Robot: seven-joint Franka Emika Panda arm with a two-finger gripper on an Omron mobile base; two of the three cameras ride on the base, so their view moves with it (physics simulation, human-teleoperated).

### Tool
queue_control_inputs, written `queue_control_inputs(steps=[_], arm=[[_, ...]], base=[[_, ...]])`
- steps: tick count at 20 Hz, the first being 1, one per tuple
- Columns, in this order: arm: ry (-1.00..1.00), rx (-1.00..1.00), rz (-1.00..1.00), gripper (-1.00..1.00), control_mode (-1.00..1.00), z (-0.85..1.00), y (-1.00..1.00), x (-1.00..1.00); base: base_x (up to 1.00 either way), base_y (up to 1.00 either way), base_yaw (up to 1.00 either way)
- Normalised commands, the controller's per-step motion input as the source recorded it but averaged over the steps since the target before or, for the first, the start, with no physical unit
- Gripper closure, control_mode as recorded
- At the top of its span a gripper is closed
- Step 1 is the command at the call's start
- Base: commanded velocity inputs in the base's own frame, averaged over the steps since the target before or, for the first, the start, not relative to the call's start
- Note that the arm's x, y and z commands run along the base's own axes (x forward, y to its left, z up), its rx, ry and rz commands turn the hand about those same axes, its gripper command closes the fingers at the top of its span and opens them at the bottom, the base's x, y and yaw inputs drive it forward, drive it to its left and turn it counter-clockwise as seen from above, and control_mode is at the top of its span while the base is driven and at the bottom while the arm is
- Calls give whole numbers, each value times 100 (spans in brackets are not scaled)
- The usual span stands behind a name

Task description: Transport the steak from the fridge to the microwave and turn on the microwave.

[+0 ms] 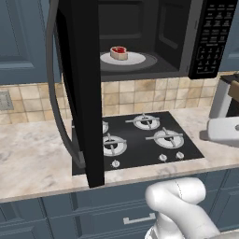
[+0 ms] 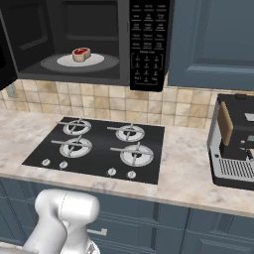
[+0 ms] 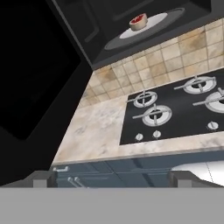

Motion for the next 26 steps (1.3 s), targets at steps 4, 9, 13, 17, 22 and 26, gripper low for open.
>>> queue_control_inputs(steps=[4,9,13,17,22,26], arm=[[2,0,0,-100,-100,0,3,-25],[1,0,0,-100,-100,0,3,-27],[3,1,0,-100,-100,0,6,-27],[5,1,0,-100,-100,3,5,-15],[9,8,0,-100,-100,10,5,-12],[20,17,0,-100,-100,9,11,-14]], base=[[0,0,0],[0,0,0],[0,0,0],[0,0,0],[0,0,0],[0,0,0]])
